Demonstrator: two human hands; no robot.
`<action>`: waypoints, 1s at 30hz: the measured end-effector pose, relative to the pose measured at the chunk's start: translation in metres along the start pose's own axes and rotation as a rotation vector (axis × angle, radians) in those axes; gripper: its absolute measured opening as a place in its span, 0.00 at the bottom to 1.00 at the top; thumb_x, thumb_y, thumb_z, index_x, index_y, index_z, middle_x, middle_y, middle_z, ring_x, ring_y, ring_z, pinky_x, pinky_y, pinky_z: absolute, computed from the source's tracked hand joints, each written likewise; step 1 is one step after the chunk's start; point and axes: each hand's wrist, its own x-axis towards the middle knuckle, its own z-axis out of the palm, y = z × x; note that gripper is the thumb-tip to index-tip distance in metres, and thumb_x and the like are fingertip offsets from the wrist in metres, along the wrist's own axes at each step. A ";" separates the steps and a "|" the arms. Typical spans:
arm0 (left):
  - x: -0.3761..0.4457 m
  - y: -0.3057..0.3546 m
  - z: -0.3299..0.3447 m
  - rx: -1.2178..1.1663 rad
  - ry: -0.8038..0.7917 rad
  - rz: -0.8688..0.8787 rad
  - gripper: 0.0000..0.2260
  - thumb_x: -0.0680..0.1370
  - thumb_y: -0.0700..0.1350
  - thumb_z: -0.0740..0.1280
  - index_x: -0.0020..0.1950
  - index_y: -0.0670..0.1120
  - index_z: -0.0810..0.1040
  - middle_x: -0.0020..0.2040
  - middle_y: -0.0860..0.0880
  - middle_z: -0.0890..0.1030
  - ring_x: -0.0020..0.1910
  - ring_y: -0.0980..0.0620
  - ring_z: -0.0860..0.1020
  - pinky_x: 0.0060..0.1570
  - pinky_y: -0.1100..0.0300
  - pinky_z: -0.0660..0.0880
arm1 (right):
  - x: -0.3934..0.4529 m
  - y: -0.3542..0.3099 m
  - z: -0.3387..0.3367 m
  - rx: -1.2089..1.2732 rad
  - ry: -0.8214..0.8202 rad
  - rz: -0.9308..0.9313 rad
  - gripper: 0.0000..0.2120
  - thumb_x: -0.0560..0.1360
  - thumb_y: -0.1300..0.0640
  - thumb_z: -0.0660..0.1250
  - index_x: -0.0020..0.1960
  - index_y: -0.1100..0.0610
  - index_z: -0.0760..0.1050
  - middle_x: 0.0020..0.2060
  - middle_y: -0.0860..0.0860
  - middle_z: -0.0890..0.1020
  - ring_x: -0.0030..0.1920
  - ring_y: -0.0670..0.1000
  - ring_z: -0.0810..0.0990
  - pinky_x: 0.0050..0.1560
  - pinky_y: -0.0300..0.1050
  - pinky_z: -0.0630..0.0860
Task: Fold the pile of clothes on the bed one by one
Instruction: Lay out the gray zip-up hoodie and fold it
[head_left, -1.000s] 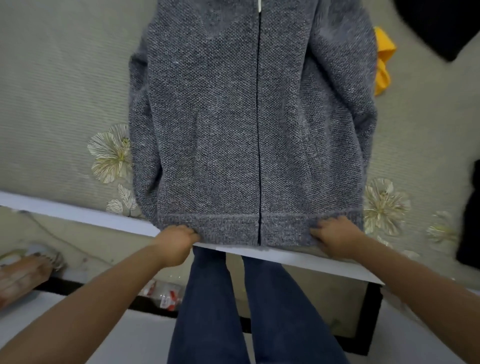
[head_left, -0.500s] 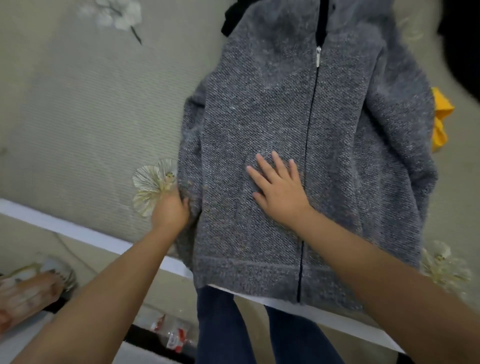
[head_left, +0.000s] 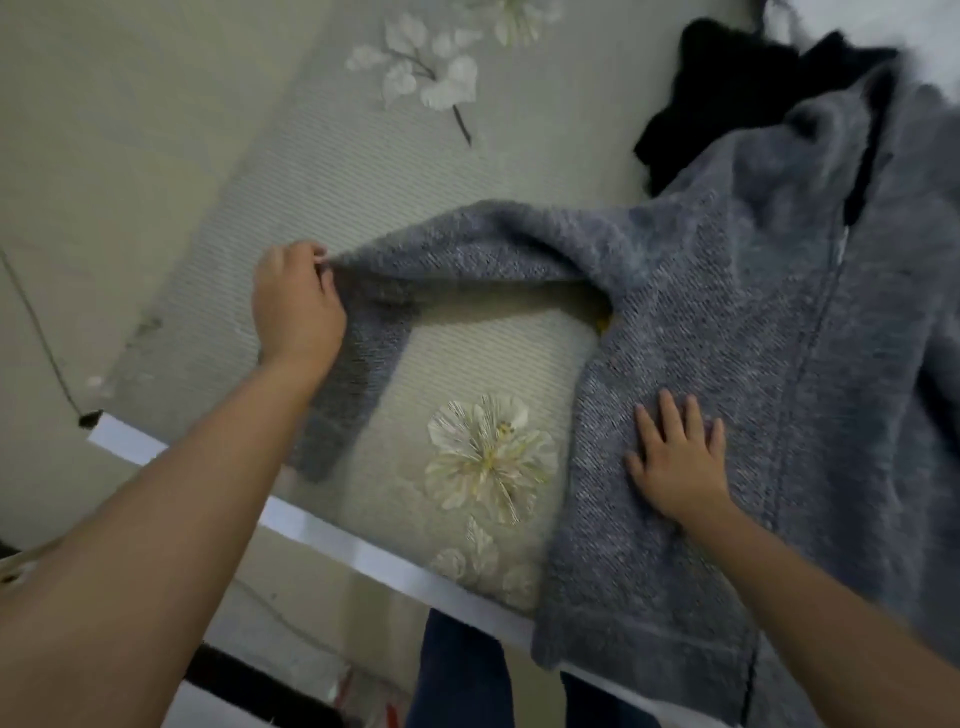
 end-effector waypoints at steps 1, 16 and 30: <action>0.006 -0.007 0.001 0.034 -0.063 -0.018 0.14 0.76 0.39 0.62 0.60 0.35 0.70 0.58 0.32 0.71 0.58 0.36 0.68 0.56 0.48 0.62 | 0.000 -0.008 -0.011 -0.025 -0.025 0.028 0.28 0.79 0.44 0.49 0.75 0.54 0.48 0.75 0.55 0.49 0.74 0.60 0.47 0.71 0.59 0.46; 0.047 -0.058 0.009 -0.050 -0.141 -0.182 0.06 0.73 0.35 0.62 0.48 0.36 0.73 0.49 0.33 0.74 0.48 0.35 0.73 0.42 0.48 0.65 | 0.117 -0.080 -0.184 0.011 0.294 0.055 0.19 0.74 0.58 0.61 0.64 0.58 0.68 0.61 0.57 0.73 0.61 0.59 0.71 0.62 0.53 0.64; 0.060 -0.096 0.013 -0.281 -0.161 -0.350 0.15 0.75 0.35 0.61 0.62 0.33 0.71 0.59 0.34 0.72 0.58 0.38 0.71 0.57 0.53 0.65 | 0.098 -0.088 -0.112 -0.112 0.044 -0.173 0.31 0.79 0.57 0.48 0.73 0.50 0.32 0.74 0.54 0.36 0.74 0.56 0.35 0.72 0.56 0.39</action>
